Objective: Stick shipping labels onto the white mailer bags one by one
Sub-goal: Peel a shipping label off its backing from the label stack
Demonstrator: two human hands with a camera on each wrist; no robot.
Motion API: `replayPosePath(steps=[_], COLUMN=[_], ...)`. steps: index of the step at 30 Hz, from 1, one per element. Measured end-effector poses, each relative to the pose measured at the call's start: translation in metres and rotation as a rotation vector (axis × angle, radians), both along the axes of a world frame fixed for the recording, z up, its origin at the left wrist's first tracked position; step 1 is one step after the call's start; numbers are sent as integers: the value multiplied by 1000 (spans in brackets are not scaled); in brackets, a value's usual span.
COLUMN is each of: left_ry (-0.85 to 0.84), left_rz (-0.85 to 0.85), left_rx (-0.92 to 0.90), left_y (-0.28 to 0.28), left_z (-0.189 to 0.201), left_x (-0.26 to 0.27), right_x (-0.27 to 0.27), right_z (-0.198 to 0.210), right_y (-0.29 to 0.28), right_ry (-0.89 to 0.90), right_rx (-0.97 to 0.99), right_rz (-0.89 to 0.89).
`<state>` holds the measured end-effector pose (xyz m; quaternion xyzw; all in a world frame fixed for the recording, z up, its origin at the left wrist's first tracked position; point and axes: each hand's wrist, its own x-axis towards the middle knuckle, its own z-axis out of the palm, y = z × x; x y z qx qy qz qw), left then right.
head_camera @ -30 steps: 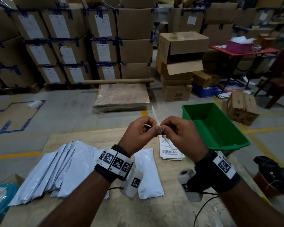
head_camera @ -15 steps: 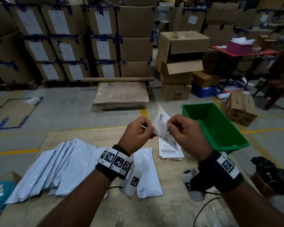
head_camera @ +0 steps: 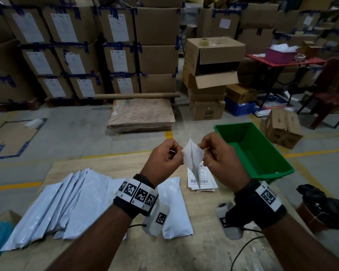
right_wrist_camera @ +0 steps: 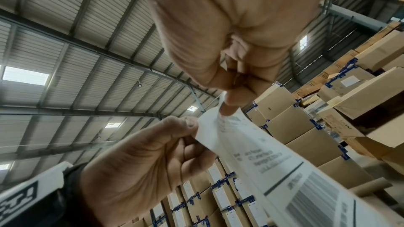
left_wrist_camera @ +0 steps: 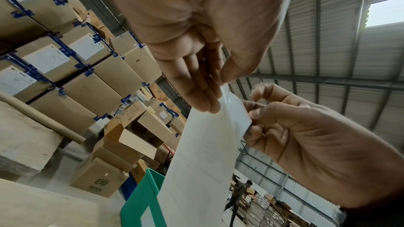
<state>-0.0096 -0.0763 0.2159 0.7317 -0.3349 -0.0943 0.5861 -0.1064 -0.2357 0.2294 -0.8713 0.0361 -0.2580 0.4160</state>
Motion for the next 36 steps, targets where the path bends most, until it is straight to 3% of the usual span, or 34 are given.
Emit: replayPosePath(steps=[13,36], left_ry=[-91,-89], left_rz=[6,92], left_rx=[35,72], left_y=[-7,-4], left_z=[-7,-30], left_x=[2,11], right_x=[5,1], right_z=[-4,-12], right_y=[-1,-18], right_ry=[20,104], right_rx=[-78,123], right_rz=[-24,-70])
